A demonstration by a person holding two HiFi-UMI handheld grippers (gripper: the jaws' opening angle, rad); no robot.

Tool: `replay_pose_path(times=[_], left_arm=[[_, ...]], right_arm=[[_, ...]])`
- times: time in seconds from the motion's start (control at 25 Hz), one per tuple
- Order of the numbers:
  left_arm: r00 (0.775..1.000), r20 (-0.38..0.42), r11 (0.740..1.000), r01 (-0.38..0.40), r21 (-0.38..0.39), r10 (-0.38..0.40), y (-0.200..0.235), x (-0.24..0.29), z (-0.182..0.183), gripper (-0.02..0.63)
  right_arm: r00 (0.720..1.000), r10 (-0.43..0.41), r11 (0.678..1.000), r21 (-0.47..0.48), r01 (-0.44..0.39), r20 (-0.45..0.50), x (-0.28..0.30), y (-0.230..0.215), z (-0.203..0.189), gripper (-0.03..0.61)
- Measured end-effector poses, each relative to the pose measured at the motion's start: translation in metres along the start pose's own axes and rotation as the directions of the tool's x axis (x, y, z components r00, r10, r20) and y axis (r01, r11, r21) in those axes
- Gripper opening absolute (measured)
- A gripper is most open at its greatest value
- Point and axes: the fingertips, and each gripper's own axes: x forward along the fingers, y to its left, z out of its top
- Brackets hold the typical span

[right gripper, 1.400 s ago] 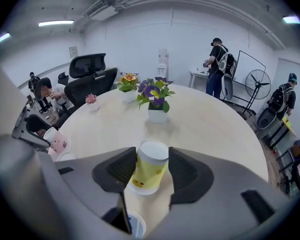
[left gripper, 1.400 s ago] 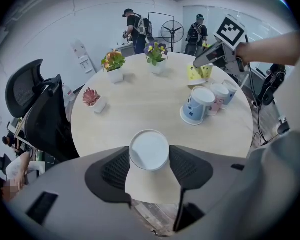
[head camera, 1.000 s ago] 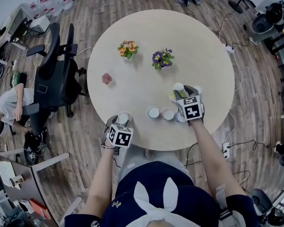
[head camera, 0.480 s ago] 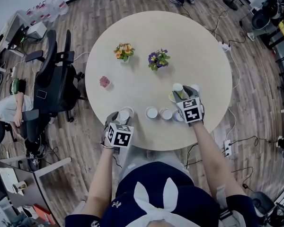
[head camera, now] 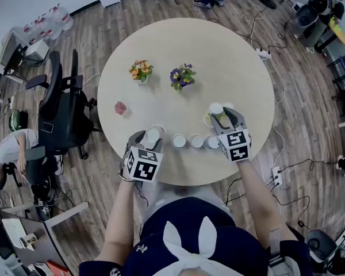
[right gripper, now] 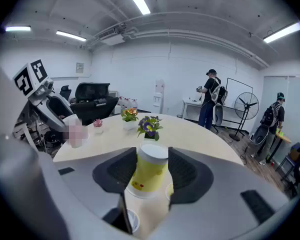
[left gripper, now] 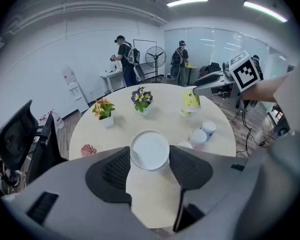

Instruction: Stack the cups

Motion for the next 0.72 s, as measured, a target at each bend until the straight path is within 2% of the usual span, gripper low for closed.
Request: replay_pose_path(times=[0.28,0.72], left_arm=[[0.998,0.034,0.997,0.056,0.046,-0.058,-0.021,0.001,0.024,0.255],[0.995,0.037,0.993,0.088,0.072,-0.091,-0.035,0.005,0.033,0.255]], right_arm=[[0.997,-0.029,1.0,0.005,0.029,0.066,-0.037,0.001,0.008,0.204],[0.999,0.008,1.0,0.003,-0.009,0.053,-0.061,0.04,-0.01,0.204]])
